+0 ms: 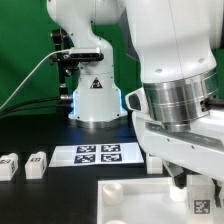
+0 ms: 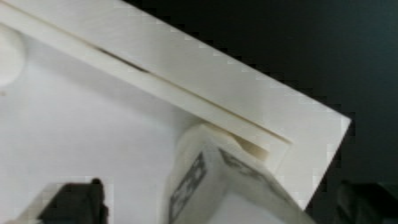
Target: Assemble one leg
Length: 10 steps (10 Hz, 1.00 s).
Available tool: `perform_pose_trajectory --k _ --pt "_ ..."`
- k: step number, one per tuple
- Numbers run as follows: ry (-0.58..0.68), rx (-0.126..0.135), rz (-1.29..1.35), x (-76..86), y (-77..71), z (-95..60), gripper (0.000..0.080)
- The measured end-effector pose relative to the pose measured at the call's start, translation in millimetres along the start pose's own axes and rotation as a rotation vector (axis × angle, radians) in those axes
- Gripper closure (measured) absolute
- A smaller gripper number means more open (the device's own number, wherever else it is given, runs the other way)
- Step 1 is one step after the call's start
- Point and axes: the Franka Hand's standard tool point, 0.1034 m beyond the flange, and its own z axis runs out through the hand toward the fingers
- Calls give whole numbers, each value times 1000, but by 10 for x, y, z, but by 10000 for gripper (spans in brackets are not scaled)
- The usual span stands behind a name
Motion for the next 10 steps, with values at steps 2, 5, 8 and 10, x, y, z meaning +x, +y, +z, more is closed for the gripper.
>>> perform_pose_trajectory --k 2,5,8,10 --pt "31 -39 -353 39 22 0 150" --pt "74 -70 -749 82 -13 -14 150" --pt "75 -62 -641 77 -14 -12 236" --pt "70 -59 -462 92 -11 -11 502"
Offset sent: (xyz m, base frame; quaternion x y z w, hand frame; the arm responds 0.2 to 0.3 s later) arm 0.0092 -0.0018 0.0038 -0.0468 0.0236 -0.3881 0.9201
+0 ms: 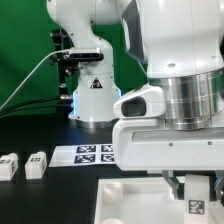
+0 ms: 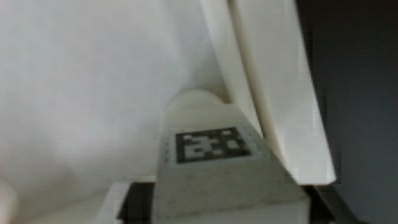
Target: Assemble one leg
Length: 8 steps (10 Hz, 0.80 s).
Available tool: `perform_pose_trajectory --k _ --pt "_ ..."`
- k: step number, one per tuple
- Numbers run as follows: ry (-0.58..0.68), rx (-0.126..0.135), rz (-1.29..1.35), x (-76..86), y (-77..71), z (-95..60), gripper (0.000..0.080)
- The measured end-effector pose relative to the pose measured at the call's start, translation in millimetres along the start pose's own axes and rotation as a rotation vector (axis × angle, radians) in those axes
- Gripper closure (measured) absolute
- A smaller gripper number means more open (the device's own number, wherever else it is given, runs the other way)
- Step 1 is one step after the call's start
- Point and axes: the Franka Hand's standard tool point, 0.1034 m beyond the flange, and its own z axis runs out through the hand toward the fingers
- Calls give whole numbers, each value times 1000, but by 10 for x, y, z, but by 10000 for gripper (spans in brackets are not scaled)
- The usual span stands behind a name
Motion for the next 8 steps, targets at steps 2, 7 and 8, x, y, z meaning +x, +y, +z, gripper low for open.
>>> perform_pose_trajectory --k 2,7,8 --pt "-7 -14 129 11 23 -7 501" --pt "-1 -33 196 48 119 -22 499" --pt "-1 -33 192 49 122 -21 499"
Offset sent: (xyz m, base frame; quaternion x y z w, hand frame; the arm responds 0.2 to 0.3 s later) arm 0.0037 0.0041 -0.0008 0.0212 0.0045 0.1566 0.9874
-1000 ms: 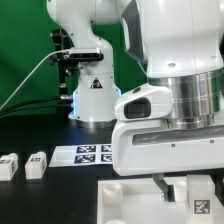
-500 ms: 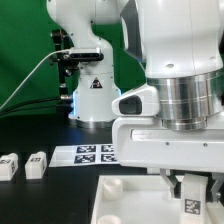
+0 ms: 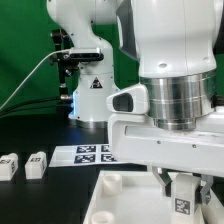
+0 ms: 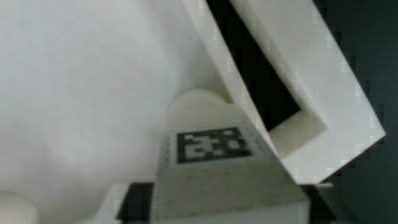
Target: Assemble one leg
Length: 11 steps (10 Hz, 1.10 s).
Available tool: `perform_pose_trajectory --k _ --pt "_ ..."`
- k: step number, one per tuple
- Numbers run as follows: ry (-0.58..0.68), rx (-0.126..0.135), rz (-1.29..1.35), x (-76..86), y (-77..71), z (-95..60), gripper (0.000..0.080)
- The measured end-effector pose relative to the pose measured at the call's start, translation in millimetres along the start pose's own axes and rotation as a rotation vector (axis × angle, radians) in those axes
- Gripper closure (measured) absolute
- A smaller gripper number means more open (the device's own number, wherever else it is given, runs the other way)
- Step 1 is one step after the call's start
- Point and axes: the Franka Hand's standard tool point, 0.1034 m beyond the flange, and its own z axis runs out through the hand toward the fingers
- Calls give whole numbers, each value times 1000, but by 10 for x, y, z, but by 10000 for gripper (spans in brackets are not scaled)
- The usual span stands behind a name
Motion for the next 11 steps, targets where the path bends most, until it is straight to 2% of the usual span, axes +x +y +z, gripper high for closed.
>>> perform_pose_trajectory --k 1,2,3,4,5,7,11 --pt "0 0 -2 0 1 0 499" --pt "0 1 -1 -2 -3 0 426" --pt "2 8 -2 -6 -30 -45 426" --pt "9 15 -4 -3 -60 -112 233" --pt "14 22 -6 4 -86 -164 175" --pt "19 31 -13 -4 -138 -266 155" --pt "20 31 -13 -3 -142 -272 150"
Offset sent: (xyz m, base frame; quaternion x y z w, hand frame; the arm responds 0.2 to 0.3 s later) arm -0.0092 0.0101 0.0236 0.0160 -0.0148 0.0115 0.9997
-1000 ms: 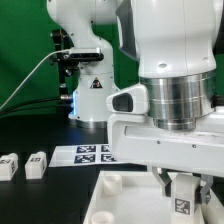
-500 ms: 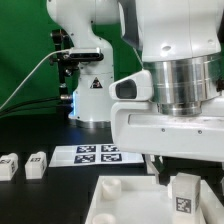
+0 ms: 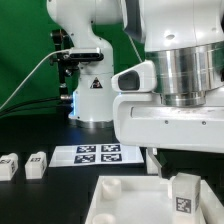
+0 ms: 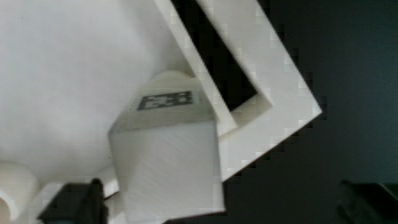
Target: Assemble one leg
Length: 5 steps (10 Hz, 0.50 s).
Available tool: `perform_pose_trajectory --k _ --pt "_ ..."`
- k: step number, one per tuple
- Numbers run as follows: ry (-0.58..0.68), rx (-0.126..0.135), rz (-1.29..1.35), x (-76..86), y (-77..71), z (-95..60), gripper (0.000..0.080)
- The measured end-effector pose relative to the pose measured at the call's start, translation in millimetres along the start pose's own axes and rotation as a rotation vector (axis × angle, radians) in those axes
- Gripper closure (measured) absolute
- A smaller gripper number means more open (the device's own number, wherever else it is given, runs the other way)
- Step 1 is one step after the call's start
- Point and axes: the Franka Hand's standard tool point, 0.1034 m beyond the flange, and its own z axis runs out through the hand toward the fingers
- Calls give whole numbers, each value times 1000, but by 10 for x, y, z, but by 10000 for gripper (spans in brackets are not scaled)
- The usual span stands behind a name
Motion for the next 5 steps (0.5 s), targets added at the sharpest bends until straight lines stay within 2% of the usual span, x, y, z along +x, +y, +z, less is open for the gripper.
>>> perform_pose_trajectory --k 5 --pt "-1 -1 0 -3 4 12 150"
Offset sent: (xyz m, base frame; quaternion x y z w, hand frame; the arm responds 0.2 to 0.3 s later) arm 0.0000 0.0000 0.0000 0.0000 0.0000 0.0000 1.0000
